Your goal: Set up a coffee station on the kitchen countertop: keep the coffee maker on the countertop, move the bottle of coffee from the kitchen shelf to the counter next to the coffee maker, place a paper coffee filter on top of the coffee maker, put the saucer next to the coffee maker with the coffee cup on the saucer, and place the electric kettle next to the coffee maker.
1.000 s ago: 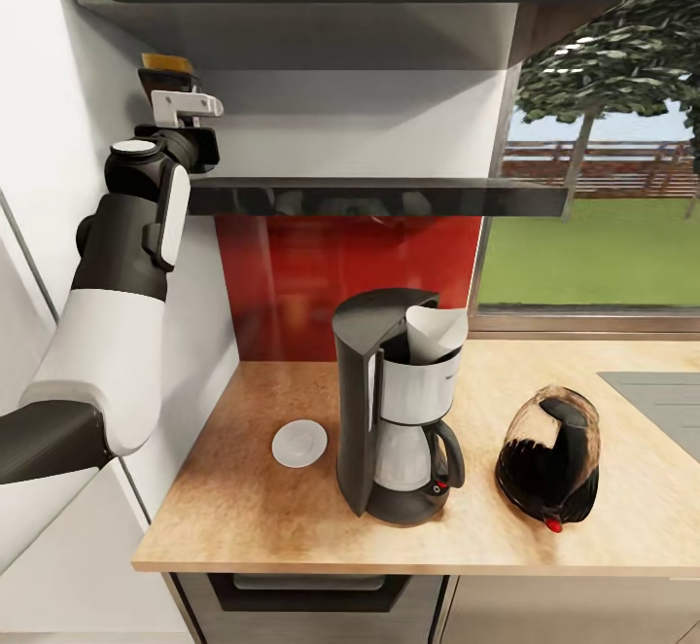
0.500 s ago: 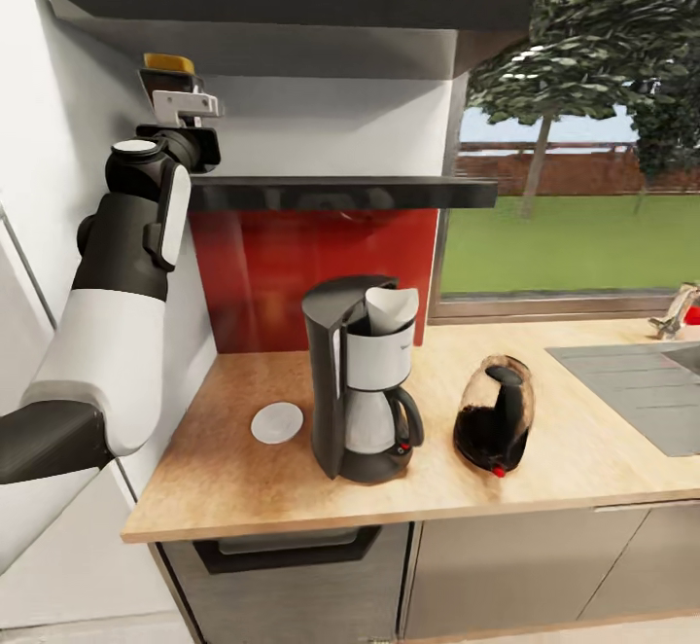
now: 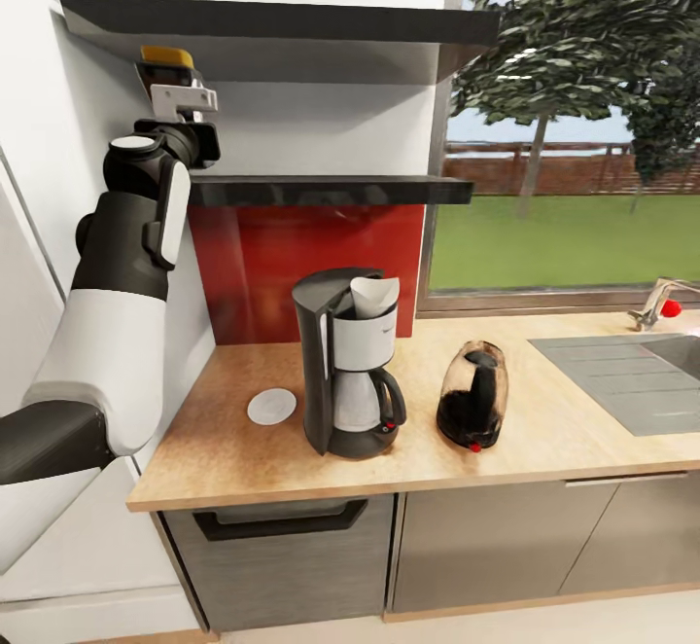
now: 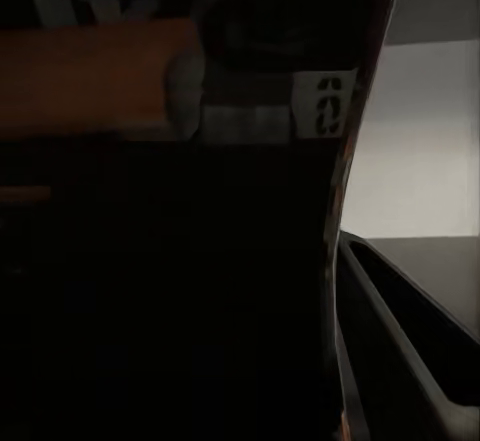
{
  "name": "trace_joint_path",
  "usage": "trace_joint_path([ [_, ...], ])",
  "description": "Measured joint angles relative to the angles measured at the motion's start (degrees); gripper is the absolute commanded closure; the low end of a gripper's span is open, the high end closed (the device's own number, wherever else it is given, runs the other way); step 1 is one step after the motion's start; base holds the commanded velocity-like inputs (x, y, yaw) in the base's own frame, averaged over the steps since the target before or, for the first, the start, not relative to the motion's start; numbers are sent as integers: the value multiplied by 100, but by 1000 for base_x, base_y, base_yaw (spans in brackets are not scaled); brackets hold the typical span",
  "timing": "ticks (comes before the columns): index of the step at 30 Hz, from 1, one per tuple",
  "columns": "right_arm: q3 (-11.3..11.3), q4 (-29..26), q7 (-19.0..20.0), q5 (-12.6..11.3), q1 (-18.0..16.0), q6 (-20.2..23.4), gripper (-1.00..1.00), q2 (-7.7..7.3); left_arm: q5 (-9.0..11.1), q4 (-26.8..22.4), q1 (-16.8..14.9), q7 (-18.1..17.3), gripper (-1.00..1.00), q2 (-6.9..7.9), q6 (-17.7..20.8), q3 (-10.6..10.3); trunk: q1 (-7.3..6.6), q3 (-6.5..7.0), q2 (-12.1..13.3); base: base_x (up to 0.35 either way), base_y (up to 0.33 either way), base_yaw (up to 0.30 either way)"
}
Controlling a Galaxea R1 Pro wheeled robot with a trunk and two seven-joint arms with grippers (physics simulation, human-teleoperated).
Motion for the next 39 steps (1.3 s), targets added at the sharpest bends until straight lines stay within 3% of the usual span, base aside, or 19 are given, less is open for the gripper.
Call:
trace_joint_path([
  [13, 0, -11, 0, -8, 1, 0, -100, 8, 3, -8, 2, -1, 100, 0, -1, 4, 0, 17, -1, -9, -4, -122],
  [28, 0, -10, 2, -8, -1, 0, -100, 8, -1, -9, 6, 1, 100, 7, 1, 12, 3, 58, -3, -233, -150, -229],
  [39, 5, -9, 0, -8, -2, 0, -100, 16, -3, -11, 9, -2, 100, 16, 1, 11, 1, 63, -5, -125, -61, -30],
])
